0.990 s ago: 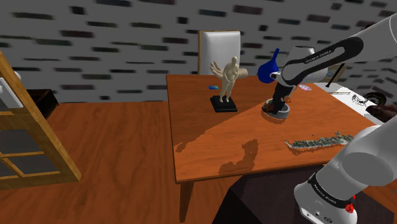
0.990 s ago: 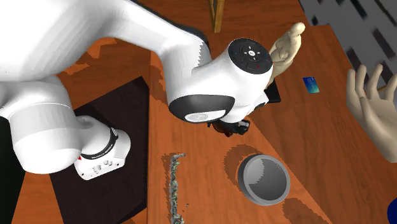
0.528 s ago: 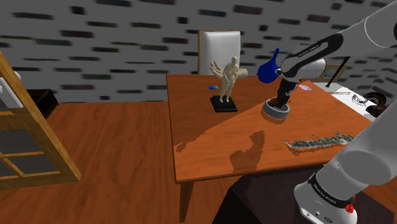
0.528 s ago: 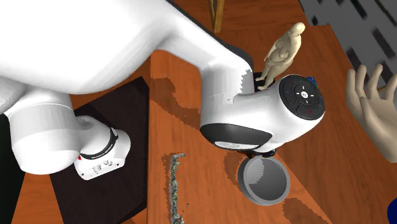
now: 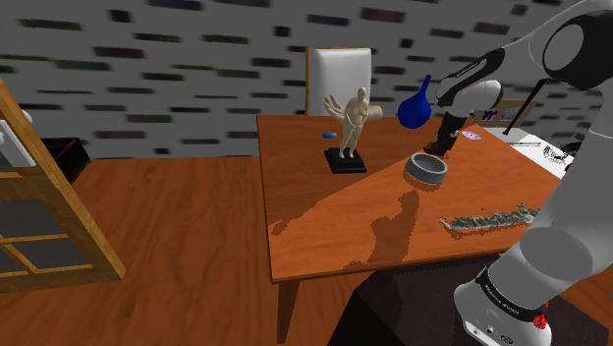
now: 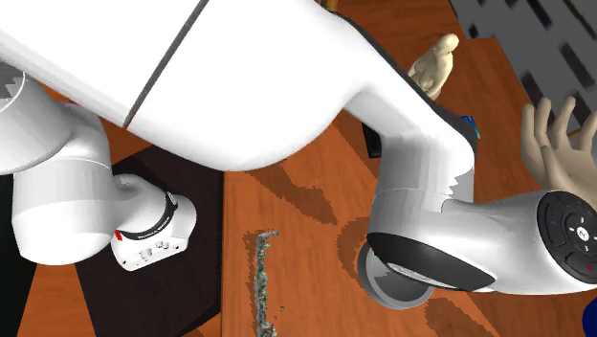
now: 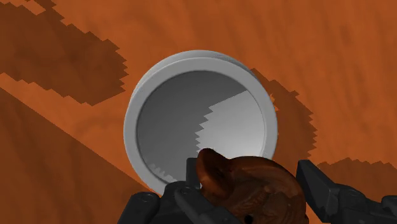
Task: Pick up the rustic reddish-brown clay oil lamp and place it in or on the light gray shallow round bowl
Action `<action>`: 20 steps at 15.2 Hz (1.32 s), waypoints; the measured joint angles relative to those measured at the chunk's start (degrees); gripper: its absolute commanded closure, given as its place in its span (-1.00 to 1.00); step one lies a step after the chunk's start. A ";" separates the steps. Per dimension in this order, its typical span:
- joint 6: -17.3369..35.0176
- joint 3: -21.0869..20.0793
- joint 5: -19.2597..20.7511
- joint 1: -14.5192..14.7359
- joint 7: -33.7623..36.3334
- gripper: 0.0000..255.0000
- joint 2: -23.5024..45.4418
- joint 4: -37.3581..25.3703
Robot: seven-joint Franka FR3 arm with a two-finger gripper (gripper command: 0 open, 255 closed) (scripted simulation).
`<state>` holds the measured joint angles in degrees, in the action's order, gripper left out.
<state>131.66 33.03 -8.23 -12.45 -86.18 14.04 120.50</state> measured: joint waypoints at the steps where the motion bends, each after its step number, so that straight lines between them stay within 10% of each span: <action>1: -0.49 -0.19 -1.31 -1.13 -1.54 1.00 2.03 -2.20; 20: 5.24 -3.27 -8.06 -5.49 -7.21 1.00 11.71 -4.76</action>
<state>136.90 29.76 -16.29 -17.95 -93.39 25.75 115.74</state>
